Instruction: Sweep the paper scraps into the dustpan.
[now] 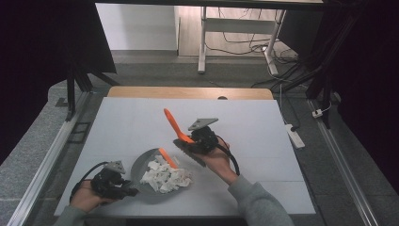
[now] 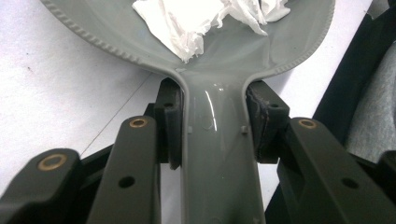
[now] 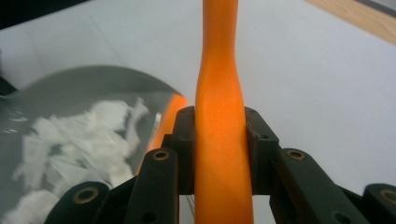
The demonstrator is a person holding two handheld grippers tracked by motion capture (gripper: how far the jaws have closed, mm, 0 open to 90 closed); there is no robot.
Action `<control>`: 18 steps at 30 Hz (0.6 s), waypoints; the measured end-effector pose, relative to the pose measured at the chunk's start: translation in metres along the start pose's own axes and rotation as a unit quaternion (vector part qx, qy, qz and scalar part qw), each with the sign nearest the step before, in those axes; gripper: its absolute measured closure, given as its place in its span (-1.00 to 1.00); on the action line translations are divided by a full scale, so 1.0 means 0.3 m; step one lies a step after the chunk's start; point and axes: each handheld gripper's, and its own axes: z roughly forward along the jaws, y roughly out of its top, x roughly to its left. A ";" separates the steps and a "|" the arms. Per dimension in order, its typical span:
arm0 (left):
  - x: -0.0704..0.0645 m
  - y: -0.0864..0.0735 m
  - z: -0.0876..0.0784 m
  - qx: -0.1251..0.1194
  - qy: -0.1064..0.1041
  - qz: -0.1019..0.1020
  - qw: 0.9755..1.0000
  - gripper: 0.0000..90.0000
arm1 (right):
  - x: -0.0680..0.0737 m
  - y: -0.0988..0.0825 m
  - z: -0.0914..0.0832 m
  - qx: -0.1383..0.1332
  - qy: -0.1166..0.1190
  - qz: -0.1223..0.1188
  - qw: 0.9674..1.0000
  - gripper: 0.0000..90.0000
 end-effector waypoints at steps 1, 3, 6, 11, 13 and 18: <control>0.000 0.000 0.000 0.000 0.000 0.000 1.000 0.37 | -0.010 -0.012 -0.009 -0.001 -0.004 0.008 1.000 0.56; -0.001 -0.001 -0.001 0.000 0.000 -0.001 1.000 0.37 | -0.029 -0.033 -0.026 -0.002 -0.012 0.020 1.000 0.56; -0.004 -0.001 0.000 0.000 0.001 -0.001 1.000 0.37 | -0.043 -0.062 -0.045 -0.006 -0.018 0.031 0.999 0.56; -0.010 0.001 -0.002 0.001 0.003 -0.001 1.000 0.37 | -0.043 -0.103 -0.036 0.011 -0.020 0.043 0.999 0.56; -0.012 0.002 -0.003 0.000 0.003 -0.001 1.000 0.37 | -0.037 -0.108 -0.025 0.019 -0.018 0.043 0.999 0.56; -0.016 0.004 -0.002 0.002 0.003 0.001 1.000 0.37 | 0.000 -0.096 -0.001 0.031 -0.016 0.031 0.999 0.56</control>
